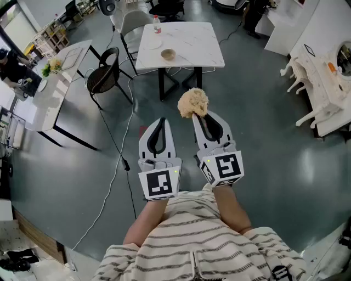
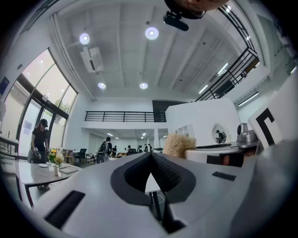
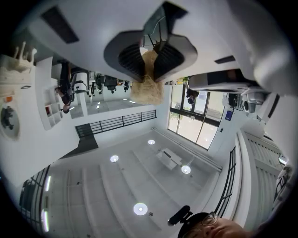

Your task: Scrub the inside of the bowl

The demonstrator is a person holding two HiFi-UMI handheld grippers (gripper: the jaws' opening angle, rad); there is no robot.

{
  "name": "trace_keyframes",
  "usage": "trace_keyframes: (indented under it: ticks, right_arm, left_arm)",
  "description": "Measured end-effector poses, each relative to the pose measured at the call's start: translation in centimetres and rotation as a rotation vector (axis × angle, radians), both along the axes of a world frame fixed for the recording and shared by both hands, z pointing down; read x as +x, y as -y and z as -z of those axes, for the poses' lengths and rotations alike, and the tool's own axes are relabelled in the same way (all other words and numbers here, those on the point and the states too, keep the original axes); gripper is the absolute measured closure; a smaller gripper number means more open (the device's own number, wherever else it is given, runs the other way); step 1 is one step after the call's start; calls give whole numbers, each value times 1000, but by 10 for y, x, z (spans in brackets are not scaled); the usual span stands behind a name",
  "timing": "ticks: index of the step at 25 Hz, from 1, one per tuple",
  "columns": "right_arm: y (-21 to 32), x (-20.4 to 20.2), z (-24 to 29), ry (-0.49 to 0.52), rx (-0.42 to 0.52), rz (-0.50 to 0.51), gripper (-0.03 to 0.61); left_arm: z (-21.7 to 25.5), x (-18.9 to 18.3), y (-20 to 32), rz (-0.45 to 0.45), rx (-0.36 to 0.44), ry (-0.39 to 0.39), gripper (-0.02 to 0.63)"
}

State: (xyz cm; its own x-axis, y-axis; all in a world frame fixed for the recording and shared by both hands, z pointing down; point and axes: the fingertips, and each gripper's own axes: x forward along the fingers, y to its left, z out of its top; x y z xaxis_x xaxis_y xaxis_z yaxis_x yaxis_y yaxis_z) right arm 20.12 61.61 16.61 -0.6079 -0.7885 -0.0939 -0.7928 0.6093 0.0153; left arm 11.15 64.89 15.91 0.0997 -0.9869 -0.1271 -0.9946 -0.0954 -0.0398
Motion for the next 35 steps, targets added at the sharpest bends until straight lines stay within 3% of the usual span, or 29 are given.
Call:
trace_keyframes:
  ticks: [10, 26, 35]
  right_arm:
    - [-15, -17, 2, 4, -4, -7, 511]
    - [-53, -125, -16, -4, -28, -88, 511]
    - [-39, -147, -23, -28, -39, -121, 511]
  left_arm:
    - [-2, -12, -9, -39, -3, -15, 607]
    - [-15, -118, -33, -143, -10, -30, 607]
    - [-29, -142, -17, -171, -23, -57, 607]
